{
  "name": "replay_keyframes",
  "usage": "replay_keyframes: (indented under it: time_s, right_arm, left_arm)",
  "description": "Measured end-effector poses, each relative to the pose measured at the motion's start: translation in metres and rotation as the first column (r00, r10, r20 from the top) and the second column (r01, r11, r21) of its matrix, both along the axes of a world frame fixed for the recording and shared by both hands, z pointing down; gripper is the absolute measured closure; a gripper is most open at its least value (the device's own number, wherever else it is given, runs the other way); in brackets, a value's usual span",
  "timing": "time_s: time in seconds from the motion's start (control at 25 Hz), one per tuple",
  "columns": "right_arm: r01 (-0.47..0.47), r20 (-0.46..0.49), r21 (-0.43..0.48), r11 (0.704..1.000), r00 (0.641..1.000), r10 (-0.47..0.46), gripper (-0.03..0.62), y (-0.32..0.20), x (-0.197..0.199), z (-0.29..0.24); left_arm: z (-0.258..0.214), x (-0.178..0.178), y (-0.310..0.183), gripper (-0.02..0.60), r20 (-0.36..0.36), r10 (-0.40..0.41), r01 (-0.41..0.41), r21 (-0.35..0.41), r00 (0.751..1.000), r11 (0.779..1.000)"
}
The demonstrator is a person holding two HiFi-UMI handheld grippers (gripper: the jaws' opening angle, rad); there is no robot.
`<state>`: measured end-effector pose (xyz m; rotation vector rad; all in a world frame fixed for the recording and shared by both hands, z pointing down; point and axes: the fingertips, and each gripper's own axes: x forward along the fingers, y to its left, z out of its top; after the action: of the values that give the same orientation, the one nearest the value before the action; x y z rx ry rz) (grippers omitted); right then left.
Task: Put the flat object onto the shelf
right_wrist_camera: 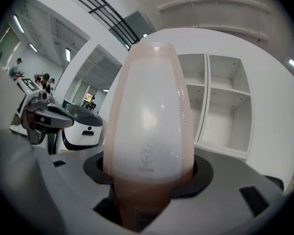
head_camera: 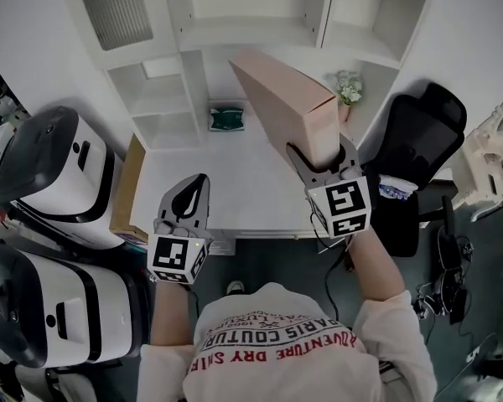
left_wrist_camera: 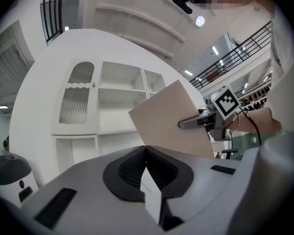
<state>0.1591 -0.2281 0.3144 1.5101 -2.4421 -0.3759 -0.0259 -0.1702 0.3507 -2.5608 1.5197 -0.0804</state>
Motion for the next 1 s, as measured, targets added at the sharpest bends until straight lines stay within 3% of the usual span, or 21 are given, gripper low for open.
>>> replay_keyframes:
  time_s: [0.24, 0.44, 0.68, 0.88, 1.0]
  right_arm:
    - [-0.049, -0.234, 0.068, 0.997, 0.97, 0.063, 0.299, -0.045, -0.024, -0.048]
    - [-0.092, -0.412, 0.146, 0.985, 0.899, 0.145, 0.298, -0.075, -0.047, -0.088]
    - [-0.1, -0.653, 0.254, 0.962, 0.716, 0.247, 0.298, -0.11, -0.079, -0.117]
    - [-0.082, -0.788, 0.306, 0.948, 0.537, 0.301, 0.298, -0.146, -0.103, -0.117]
    - [-0.082, -0.828, 0.315, 0.946, 0.464, 0.315, 0.298, -0.166, -0.11, -0.109]
  left_arm:
    - [-0.007, -0.017, -0.029, 0.568, -0.003, 0.043, -0.043, 0.014, 0.999, 0.999]
    - [-0.017, -0.03, -0.045, 0.568, 0.0, 0.08, -0.079, 0.05, 0.997, 0.996]
    - [-0.014, -0.049, -0.058, 0.568, -0.061, 0.126, -0.124, 0.039, 0.99, 0.992]
    - [-0.012, -0.068, -0.068, 0.568, 0.017, 0.128, -0.129, 0.053, 0.992, 0.99]
    - [-0.009, -0.079, -0.076, 0.568, 0.01, 0.131, -0.131, 0.041, 0.991, 0.991]
